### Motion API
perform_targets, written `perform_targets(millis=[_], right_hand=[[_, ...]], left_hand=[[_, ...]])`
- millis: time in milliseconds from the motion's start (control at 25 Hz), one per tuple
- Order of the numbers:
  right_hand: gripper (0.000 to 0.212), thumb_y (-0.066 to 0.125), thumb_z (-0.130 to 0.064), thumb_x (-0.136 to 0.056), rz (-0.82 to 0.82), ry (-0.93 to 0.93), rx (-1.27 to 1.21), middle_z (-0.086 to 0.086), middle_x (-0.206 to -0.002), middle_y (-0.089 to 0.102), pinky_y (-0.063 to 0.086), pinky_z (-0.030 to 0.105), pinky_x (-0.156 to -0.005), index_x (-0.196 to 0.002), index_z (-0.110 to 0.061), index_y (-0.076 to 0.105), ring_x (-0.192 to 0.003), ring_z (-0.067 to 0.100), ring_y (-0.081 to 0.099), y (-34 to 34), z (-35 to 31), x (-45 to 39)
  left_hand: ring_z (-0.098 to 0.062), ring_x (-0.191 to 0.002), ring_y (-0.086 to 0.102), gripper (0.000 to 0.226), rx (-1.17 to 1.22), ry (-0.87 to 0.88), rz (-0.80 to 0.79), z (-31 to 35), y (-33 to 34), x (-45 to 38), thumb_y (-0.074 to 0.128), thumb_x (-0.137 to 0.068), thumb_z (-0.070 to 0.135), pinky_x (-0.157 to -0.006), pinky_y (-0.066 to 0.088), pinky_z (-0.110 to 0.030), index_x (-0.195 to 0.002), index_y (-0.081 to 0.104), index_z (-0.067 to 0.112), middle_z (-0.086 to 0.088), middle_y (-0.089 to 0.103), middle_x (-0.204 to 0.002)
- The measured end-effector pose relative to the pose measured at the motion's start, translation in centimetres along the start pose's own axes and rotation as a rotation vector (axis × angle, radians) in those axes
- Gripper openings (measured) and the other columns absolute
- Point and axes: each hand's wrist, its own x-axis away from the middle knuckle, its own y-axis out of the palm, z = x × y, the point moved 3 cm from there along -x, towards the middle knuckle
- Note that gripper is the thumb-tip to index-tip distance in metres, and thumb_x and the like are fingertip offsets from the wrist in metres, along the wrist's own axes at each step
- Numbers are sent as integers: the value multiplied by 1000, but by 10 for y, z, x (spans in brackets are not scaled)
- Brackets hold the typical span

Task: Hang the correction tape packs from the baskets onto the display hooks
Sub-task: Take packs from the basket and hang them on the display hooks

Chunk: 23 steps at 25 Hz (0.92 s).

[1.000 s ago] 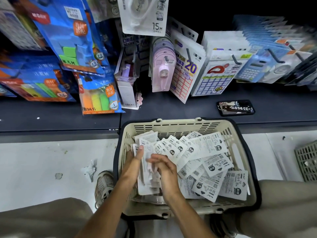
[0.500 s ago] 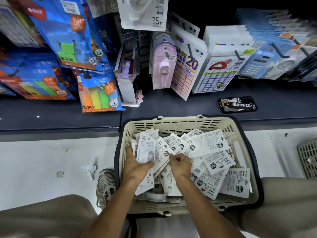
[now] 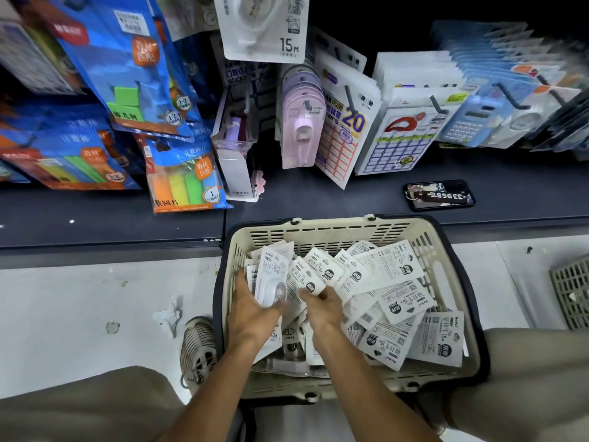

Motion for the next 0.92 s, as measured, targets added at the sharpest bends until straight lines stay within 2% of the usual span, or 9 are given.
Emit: perform_targets(millis=[120,200,280,360,440,560,640,800,920], right_hand=[[8,66,-9,-92,37,-174,62,10,-107,71,50,29,-79,-100,-8,67,-92,24,68,0,-11,10],[2,64,-12,-92,78,-327,110,3,-106,65,46,31,-85,-93,-13,65,-87,11,63,-12,-24,13],[17,65,-32,-94,-183,-252,84,-4,-100,70,49,35,-80,-84,-19,71,-80,-1,65,-17,-34,17],[29,56,-51,-98,-588,-94,104,-15,-110,75,58,39,-85,-100,-31,77,-98,0,69,-19,-34,23],[26,61,-35,-98,-710,-142,189,-17,-123,69,60,28,-85,-121,-44,70,-109,-1,66,-24,-33,20],[59,78,-18,-87,-610,-254,216,-5,-123,62,53,10,-74,-134,-48,58,-97,0,69,-30,-26,13],[70,85,-20,-78,-605,-225,102,0,-121,61,56,16,-76,-135,-46,54,-98,7,69,-28,-14,11],[106,90,-29,-70,-621,9,-169,-11,-139,60,59,32,-78,-153,-41,26,-115,14,66,-14,11,13],[120,97,-37,-58,-568,71,-290,0,-137,64,60,36,-83,-155,-33,27,-116,19,67,-11,14,9]], left_hand=[[-30,-131,55,119,6,1,-25,-1,1,-2,84,-79,38,-99,47,-36,-161,-1,39,-1,49,-154],[-29,-125,59,119,13,-11,-38,-2,2,-5,85,-78,33,-94,48,-34,-160,-1,42,3,52,-151],[-24,-125,59,114,37,-3,-76,-2,3,-7,86,-77,32,-99,49,-37,-159,7,42,12,55,-144],[-18,-120,63,95,130,-10,-119,-4,2,-12,88,-78,25,-100,53,-40,-152,30,39,16,63,-132],[-7,-103,71,73,208,-3,-186,-5,2,-16,86,-78,12,-81,60,-27,-133,48,42,20,75,-110],[6,-84,71,65,236,29,-270,-3,-1,-17,82,-81,7,-56,53,-10,-125,54,46,23,77,-94],[0,-90,73,67,269,35,-306,-2,-3,-15,81,-82,6,-64,56,-16,-134,55,38,14,77,-107],[-16,-107,72,67,306,22,-324,2,-7,-12,82,-83,9,-86,59,-33,-139,55,35,6,75,-119],[-12,-98,76,61,357,21,-365,0,-7,-11,80,-84,8,-75,62,-29,-132,59,40,9,78,-112]])
